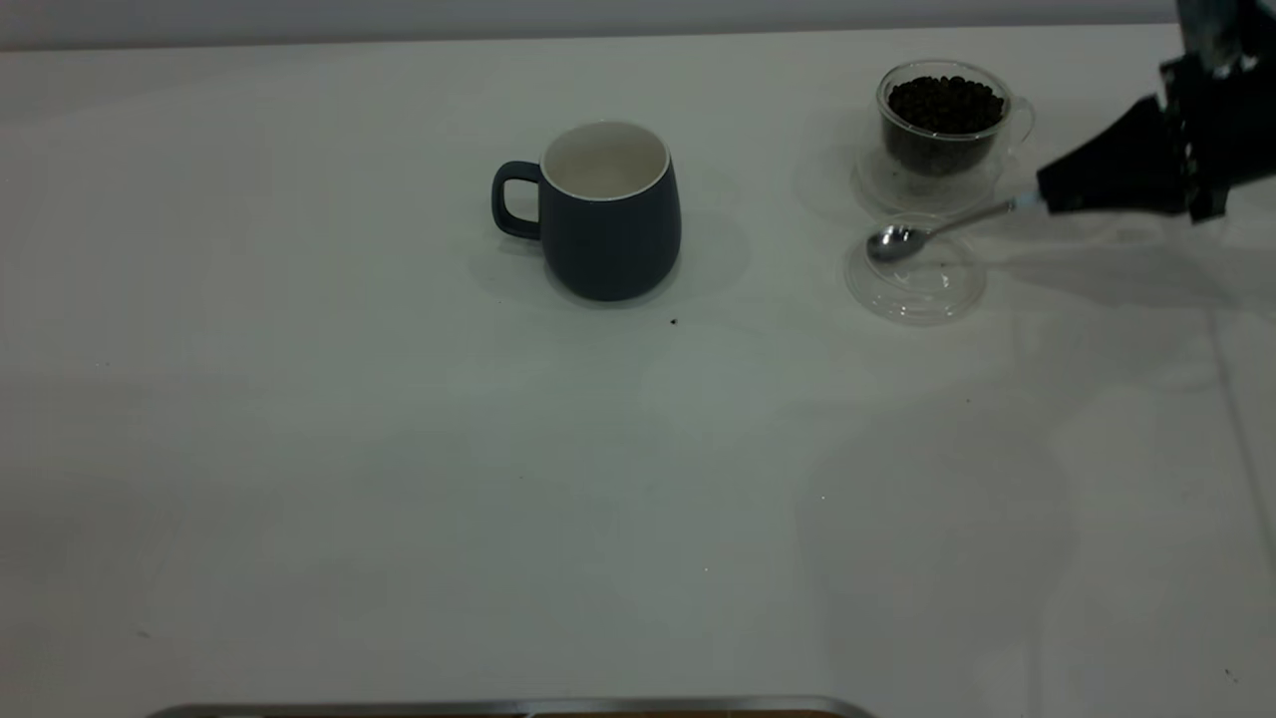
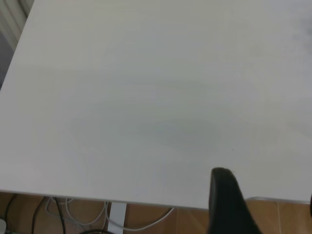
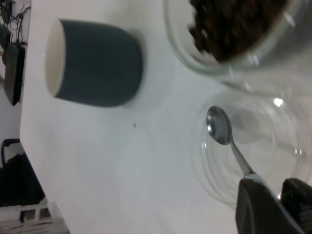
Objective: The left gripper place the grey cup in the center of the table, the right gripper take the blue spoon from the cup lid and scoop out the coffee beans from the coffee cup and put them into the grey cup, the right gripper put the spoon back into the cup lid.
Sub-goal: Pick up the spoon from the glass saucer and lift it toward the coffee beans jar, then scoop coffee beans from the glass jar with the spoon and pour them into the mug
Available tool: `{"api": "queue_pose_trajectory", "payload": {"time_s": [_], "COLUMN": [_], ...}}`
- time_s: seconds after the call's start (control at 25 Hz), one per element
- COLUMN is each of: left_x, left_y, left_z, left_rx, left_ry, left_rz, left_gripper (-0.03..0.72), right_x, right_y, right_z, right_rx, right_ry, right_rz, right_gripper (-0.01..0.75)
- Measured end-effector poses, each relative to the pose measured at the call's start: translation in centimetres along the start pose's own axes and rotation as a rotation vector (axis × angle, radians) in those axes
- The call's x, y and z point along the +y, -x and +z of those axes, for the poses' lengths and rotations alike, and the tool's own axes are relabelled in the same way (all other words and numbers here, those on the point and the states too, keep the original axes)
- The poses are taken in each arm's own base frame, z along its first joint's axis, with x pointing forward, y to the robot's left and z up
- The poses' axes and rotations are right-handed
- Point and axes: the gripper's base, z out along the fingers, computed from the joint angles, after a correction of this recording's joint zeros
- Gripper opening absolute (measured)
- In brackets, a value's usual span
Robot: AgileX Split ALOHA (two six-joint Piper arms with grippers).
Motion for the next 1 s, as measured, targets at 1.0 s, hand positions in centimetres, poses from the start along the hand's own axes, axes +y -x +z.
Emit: {"api": "queue_pose_trajectory", "payload": {"time_s": [1.0], "left_x": [0.0], "left_y": [0.0], "left_z": [0.0], "left_rx": [0.0], "left_ry": [0.0], "left_rz": [0.003], "left_gripper": [0.474], "right_x": [5.1], "right_y": [4.2], "right_z": [-4.6], "right_rx": [-0.165], "right_ry": [0.0], "right_rz": [-0.058], "right_gripper": [0.1]}}
